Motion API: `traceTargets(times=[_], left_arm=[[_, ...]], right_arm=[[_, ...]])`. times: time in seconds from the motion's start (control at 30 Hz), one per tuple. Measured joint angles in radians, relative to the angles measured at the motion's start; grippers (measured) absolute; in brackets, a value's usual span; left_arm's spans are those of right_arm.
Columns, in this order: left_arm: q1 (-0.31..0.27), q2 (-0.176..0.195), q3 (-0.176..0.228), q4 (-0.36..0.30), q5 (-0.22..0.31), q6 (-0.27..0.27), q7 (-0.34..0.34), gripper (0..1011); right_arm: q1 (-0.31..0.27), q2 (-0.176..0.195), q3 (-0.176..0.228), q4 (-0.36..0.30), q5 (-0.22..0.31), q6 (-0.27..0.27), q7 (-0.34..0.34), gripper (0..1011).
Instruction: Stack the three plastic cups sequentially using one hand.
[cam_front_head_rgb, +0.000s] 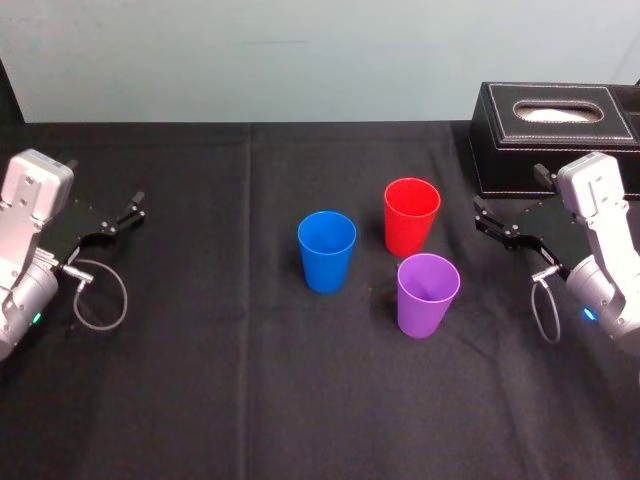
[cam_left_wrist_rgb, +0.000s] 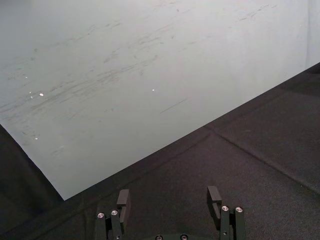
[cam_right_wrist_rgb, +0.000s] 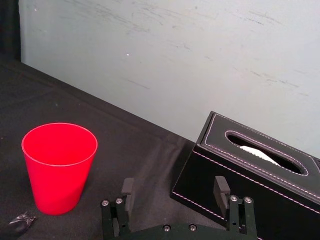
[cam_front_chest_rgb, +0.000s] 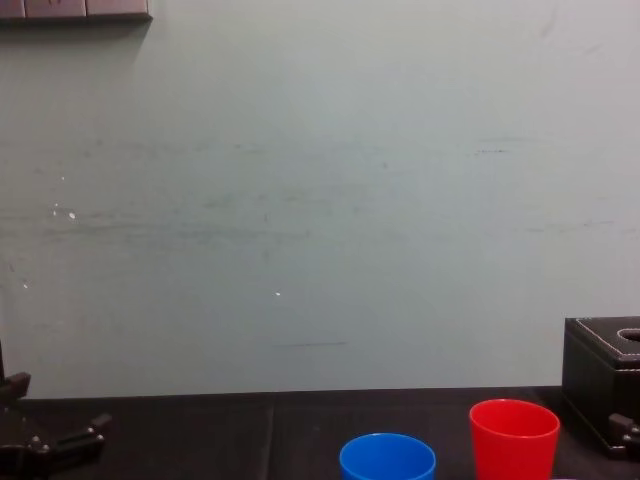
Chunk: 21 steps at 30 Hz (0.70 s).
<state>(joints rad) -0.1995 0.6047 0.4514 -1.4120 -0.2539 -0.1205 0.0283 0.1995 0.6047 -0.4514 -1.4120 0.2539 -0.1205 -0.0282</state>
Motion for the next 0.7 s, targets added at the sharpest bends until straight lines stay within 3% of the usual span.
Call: traceTargets(times=[0.27, 0.47, 0.7], left_arm=[[0.0, 0.0, 0.0, 0.0, 0.0, 0.0, 0.0, 1005], [0.0, 0.0, 0.0, 0.0, 0.0, 0.0, 0.0, 1004], [0.0, 0.0, 0.0, 0.0, 0.0, 0.0, 0.0, 1005]], right_arm=[[-0.002, -0.003, 0.009, -0.002, 0.001, -0.007, 0.001, 1002], [-0.023, -0.002, 0.055, -0.035, 0.021, -0.035, 0.015, 1000], [-0.088, 0.035, 0.105, -0.106, 0.046, -0.049, 0.044, 1000]])
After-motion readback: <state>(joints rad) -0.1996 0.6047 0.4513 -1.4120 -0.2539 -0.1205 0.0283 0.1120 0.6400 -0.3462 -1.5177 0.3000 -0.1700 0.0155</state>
